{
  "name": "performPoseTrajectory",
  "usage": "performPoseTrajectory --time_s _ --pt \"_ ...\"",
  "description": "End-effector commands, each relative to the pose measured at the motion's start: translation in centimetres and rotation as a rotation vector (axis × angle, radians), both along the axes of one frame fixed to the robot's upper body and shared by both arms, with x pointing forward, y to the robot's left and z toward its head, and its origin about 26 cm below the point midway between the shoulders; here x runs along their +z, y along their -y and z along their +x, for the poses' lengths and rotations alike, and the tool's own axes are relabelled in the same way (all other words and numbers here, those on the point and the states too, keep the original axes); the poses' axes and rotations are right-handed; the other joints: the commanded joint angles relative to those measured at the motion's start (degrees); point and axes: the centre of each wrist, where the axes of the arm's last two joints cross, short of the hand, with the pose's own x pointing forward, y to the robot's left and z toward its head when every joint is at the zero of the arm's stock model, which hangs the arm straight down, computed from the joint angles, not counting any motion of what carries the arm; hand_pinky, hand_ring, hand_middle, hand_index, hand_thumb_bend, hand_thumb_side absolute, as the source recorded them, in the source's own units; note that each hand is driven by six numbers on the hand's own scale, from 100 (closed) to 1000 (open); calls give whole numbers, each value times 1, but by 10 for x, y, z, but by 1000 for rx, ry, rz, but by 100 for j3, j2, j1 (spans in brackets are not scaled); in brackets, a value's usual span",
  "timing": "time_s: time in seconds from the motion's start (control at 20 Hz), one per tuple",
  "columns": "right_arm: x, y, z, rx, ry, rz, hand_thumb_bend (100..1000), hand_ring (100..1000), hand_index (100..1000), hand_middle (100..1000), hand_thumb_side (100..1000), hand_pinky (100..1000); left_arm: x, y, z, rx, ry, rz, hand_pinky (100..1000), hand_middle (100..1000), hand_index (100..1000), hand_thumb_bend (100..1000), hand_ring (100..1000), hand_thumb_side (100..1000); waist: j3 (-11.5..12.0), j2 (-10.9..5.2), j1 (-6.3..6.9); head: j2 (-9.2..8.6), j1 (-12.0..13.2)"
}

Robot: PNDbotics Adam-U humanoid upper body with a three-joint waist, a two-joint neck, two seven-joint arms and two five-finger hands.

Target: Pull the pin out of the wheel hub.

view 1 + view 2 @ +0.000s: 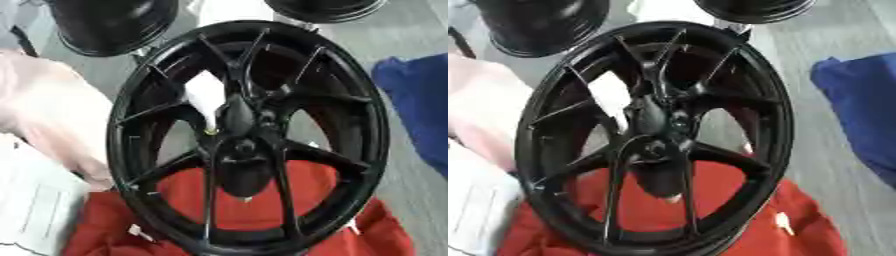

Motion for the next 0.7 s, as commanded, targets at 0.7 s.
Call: performPoseTrajectory --time_s 0.7 --pt "-27 29 21 53 -27 115 100 661 781 651 619 867 21 -3 -2 -5 34 74 674 433 727 328 497 494 6 -67 -14 -88 -127"
